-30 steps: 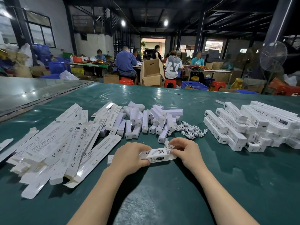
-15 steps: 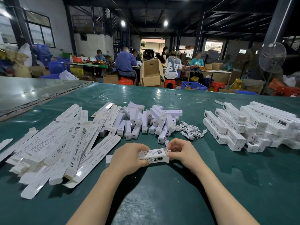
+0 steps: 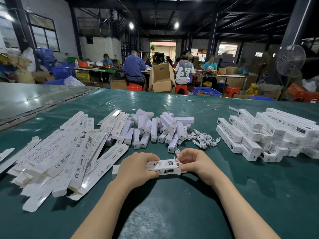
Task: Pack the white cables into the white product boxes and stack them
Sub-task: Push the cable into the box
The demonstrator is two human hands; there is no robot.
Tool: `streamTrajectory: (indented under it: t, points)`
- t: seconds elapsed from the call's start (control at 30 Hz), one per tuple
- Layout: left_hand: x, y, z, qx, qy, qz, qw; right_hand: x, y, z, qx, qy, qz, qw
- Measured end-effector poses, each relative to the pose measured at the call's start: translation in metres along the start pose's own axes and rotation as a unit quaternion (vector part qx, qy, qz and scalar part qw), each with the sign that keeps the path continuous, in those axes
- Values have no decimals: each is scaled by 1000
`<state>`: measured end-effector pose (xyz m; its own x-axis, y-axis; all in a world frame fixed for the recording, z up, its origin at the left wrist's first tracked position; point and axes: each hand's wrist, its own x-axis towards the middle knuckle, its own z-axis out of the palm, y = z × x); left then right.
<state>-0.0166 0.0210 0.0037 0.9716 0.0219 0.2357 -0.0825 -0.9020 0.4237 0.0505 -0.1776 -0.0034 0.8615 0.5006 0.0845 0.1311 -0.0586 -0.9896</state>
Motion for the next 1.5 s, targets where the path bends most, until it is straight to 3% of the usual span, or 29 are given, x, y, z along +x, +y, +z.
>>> streamTrajectory:
  t: [0.23,0.67,0.93,1.03,1.27,1.5]
  points:
    - [0,1,4,18,41,1,999,2,-1,5,34,41,30,998]
    - [1,0,6,30,64,-5,997,2,-3,13,-14,103,23,994]
    - [2,1,5,29,62,3,998,6,-3,19,-135,131,4,982]
    - [1,0,5,24,61,8,998,6,-2,20,-126,152,-9,980]
    - [1,-2,-3,-17,71,13,997,2,-3,6,37,77,-29,996]
    - [0,-8,-1,16,48,16,999,2,-1,7,-78,-7,-32,996]
